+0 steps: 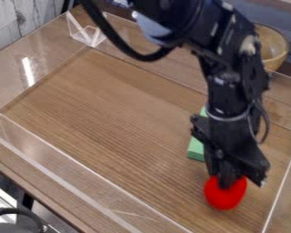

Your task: Move the red object to the right side of the table

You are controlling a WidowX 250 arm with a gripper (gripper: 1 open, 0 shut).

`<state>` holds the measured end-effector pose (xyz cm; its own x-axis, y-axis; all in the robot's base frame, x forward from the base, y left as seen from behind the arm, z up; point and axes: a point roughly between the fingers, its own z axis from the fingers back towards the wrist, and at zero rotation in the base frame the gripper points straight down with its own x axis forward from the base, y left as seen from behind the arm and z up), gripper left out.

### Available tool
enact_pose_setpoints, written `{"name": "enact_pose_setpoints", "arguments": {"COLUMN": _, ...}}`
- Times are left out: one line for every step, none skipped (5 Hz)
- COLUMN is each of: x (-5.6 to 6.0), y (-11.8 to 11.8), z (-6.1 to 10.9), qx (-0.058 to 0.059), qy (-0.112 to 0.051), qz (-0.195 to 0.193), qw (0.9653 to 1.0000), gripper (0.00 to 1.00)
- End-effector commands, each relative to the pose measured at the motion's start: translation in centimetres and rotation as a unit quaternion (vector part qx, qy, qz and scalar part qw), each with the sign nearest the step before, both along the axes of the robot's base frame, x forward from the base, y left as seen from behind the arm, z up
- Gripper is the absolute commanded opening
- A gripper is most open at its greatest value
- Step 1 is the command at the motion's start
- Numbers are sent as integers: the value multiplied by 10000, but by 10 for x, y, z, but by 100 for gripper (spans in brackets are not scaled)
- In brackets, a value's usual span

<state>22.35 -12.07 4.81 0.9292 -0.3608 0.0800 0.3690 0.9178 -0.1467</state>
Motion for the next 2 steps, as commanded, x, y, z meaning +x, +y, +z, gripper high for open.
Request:
{"name": "enact_pose_setpoints", "arguments": {"x": 3, "y": -5, "z": 5, "qx": -79, "qy": -149, "qz": -4, "qw": 9999, "gripper": 0}}
{"name": "enact_pose_setpoints", "arguments": {"x": 1, "y": -6, "z": 5, "qx": -79, "qy": -142, "qz": 3, "qw": 9999, "gripper": 0}}
